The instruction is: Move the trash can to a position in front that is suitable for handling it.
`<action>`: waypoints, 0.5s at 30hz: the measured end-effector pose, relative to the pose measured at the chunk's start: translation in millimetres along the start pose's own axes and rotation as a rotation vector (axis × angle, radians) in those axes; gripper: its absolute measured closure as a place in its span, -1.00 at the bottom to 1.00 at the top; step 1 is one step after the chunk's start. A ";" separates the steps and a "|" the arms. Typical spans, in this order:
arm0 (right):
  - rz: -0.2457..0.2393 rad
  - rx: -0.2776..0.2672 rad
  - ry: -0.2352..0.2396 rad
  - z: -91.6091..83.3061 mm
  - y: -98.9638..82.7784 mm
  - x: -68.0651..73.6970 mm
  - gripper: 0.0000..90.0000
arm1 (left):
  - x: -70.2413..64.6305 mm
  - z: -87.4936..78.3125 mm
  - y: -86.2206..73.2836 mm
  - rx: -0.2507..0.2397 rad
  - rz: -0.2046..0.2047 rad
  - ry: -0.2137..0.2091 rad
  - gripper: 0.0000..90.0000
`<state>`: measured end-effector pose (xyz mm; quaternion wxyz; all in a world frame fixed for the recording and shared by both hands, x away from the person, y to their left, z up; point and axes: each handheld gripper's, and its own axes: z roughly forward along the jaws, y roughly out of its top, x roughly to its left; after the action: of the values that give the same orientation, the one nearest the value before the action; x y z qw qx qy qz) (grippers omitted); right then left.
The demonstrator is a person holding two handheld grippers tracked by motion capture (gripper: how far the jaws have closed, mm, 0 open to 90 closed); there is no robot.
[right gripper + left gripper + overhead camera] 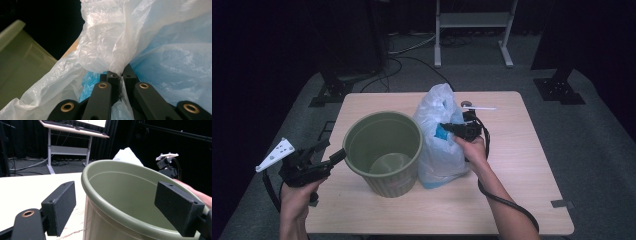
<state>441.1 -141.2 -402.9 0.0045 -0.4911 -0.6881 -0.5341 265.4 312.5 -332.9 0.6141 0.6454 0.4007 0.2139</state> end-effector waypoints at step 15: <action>-0.045 -0.017 0.060 -31.8 1.6 -0.8 -0.19 | -1.3 2.6 -0.9 0.011 0.001 -0.002 -0.64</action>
<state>426.1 -165.4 -388.5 0.0087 -0.4593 -0.6940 -0.5544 266.3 309.8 -333.8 0.6110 0.6491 0.4008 0.2114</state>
